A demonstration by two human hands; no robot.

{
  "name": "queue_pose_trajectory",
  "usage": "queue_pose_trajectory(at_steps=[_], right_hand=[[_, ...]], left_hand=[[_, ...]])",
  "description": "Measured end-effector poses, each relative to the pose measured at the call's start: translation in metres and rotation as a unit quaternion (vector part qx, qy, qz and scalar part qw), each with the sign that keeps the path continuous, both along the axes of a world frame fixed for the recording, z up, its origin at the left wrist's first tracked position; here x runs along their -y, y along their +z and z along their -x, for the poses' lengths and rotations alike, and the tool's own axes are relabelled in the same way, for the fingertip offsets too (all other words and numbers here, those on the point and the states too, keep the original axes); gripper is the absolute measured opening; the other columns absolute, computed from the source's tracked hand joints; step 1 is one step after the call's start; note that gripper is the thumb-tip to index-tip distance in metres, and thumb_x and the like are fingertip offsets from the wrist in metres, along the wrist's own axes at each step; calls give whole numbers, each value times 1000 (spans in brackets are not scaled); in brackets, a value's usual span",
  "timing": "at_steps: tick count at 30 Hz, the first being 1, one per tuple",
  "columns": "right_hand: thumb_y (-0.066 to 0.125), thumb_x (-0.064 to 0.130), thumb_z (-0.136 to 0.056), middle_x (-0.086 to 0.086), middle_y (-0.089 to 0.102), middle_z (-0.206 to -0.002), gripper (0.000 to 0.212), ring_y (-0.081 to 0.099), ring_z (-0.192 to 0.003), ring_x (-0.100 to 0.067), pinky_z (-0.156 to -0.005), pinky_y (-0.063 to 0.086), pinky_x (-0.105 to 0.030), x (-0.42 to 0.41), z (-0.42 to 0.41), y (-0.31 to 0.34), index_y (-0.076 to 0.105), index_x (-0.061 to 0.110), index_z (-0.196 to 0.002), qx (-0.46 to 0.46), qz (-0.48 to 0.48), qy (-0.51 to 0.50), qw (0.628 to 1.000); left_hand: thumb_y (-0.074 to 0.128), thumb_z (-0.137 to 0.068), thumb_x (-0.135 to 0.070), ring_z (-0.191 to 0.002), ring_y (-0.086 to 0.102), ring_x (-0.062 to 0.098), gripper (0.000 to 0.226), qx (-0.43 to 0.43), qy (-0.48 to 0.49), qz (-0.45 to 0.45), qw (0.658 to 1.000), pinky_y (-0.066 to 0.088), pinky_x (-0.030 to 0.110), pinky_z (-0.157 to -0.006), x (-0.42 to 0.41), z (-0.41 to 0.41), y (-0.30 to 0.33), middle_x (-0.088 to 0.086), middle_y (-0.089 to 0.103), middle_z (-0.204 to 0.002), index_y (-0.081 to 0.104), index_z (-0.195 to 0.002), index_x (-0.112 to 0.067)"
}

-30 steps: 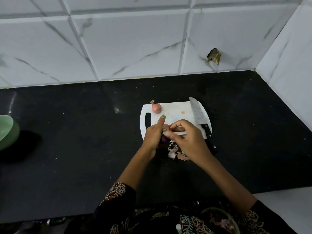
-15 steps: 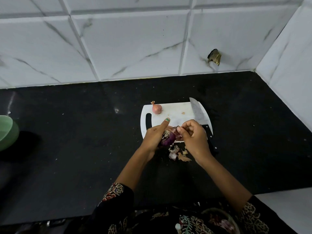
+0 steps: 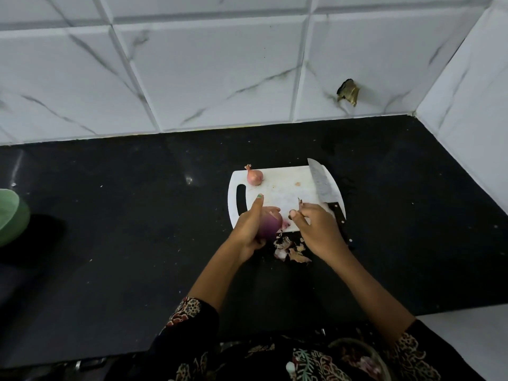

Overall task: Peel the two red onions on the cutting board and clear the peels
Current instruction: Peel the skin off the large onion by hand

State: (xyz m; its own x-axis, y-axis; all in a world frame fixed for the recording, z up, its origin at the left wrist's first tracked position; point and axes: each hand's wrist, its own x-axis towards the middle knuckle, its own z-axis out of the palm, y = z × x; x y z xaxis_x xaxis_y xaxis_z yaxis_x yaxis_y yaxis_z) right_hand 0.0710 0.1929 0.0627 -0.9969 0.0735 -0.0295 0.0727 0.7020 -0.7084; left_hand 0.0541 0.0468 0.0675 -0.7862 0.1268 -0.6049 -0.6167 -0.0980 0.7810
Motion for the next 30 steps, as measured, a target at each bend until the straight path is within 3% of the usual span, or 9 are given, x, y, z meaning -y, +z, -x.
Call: queue_pose_trajectory(at_steps=[3, 6, 11, 15, 19, 23, 28, 30], right_hand=[[62, 15, -88, 2, 67, -89, 11, 61, -82, -8, -72, 46, -17, 6, -4, 13, 72, 10, -89, -98, 52, -23, 994], [68, 14, -83, 4, 67, -87, 9, 60, -75, -2, -64, 42, -6, 12, -6, 20, 73, 13, -91, -92, 86, 2, 992], [73, 19, -79, 2, 65, -92, 20, 60, -80, -5, -70, 44, -8, 20, -8, 16, 72, 12, -98, -65, 89, 30, 993], [72, 14, -80, 5, 66, -86, 5, 62, -77, -5, -71, 49, -17, 24, -10, 11, 70, 14, -85, -80, 103, 3, 991], [65, 10, -85, 4, 61, -89, 3, 56, -78, -6, -70, 42, -14, 25, -6, 6, 64, 13, -84, -72, 75, 5, 995], [57, 10, -90, -3, 59, -95, 3, 53, -86, -11, -72, 38, -16, 23, -3, 1, 59, 9, -91, -75, 50, 3, 996], [64, 15, -87, 0, 64, -93, 6, 59, -83, -8, -67, 43, -6, 18, -3, 7, 65, 11, -92, -73, 90, 18, 993], [67, 16, -85, 2, 64, -92, 8, 59, -82, -6, -68, 45, -7, 19, -4, 7, 67, 11, -91, -74, 91, 27, 993]], left_hand=[[29, -100, -52, -87, 62, 15, 55, -47, 9, 40, 998, 46, 30, -75, -2, 2, -3, 0, 69, -86, 72, -85, -20], [27, -101, -50, -86, 65, 15, 57, -98, 12, 75, 992, 49, 31, -84, -5, 3, -6, 1, 69, -85, 71, -81, -19], [25, -102, -46, -78, 65, 15, 56, -168, 29, 90, 981, 50, 24, -76, -7, 4, -12, 5, 69, -81, 66, -81, -15], [25, -101, -49, -81, 64, 17, 56, -185, 40, 92, 978, 50, 27, -78, -9, 3, -15, 8, 68, -84, 65, -90, -12], [34, -99, -49, -90, 62, 19, 39, -120, 2, 44, 992, 53, 35, -79, -6, 3, -13, 6, 65, -96, 61, -95, -20], [50, -96, -40, -88, 63, 13, 24, -68, -47, -6, 997, 56, 26, -63, -4, 1, -10, 1, 61, -101, 57, -101, -18], [46, -99, -36, -94, 63, 19, 29, -78, -29, -7, 997, 55, 35, -81, -3, 3, -7, 9, 64, -106, 60, -106, -12], [41, -101, -36, -92, 62, 17, 34, -83, -31, -8, 996, 53, 32, -81, -1, 5, -5, 9, 64, -103, 61, -111, -10]])
